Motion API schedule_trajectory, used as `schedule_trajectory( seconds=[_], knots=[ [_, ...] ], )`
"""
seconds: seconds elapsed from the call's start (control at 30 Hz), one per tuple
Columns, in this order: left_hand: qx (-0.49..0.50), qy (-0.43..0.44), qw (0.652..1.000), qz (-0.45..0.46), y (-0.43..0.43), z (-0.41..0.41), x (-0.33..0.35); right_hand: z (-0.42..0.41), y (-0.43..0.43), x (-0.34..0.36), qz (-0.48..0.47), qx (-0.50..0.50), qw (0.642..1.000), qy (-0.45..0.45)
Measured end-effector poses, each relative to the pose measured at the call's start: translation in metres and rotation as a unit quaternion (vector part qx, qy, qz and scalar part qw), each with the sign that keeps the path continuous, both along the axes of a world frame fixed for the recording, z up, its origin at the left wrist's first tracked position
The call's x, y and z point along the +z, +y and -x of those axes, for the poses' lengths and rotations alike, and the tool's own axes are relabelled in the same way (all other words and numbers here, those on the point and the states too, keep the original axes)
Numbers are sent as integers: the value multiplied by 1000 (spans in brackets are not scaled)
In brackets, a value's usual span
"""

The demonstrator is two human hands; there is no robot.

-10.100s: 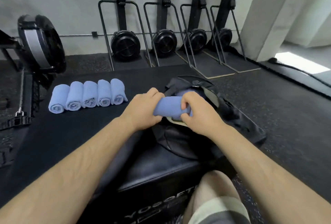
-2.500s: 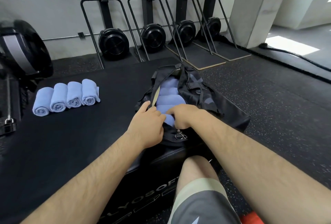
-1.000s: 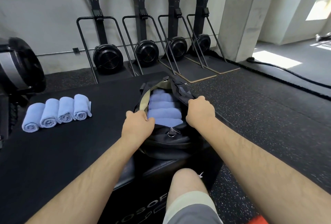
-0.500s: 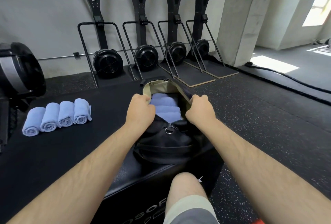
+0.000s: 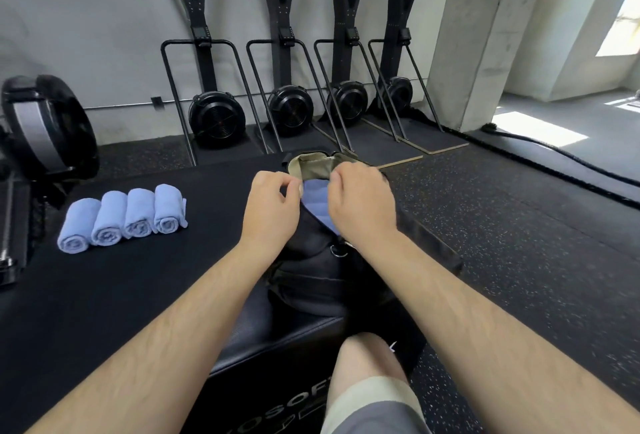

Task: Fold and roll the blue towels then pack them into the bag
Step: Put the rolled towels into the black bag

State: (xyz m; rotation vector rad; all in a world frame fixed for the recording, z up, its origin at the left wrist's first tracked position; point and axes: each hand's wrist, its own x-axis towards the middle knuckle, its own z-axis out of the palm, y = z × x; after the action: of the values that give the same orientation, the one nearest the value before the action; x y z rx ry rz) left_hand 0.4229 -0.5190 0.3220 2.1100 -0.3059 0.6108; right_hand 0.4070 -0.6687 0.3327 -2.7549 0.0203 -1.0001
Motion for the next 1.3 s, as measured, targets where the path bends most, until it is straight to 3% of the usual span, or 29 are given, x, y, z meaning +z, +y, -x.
schedule_trajectory(
  seconds=[0.2, 0.47, 0.7, 0.8, 0.9, 0.97, 1.03, 1.3],
  knots=[
    [22, 23, 993, 115, 64, 10, -4, -10, 99, -2, -103, 188, 976, 38],
    [126, 111, 976, 139, 197, -20, -45, -63, 236, -37, -136, 266, 941, 157],
    [195, 140, 965, 104, 291, -93, -83, -150, 326, -84, -115, 294, 932, 179],
    [285, 124, 950, -24, 320, -130, -96, -190, 352, -104, -57, 266, 942, 197],
    [386, 163, 899, -125, 346, -168, -122, -225, 370, -120, -23, 248, 931, 268],
    [395, 255, 877, -99, 355, -186, -140, -239, 376, -137, -6, 222, 911, 348],
    [381, 312, 867, -78, 355, -197, -154, -244, 376, -153, 29, 202, 907, 368],
    [380, 267, 878, -117, 332, -183, -160, -237, 361, -155, -2, 199, 920, 338]
  ],
)
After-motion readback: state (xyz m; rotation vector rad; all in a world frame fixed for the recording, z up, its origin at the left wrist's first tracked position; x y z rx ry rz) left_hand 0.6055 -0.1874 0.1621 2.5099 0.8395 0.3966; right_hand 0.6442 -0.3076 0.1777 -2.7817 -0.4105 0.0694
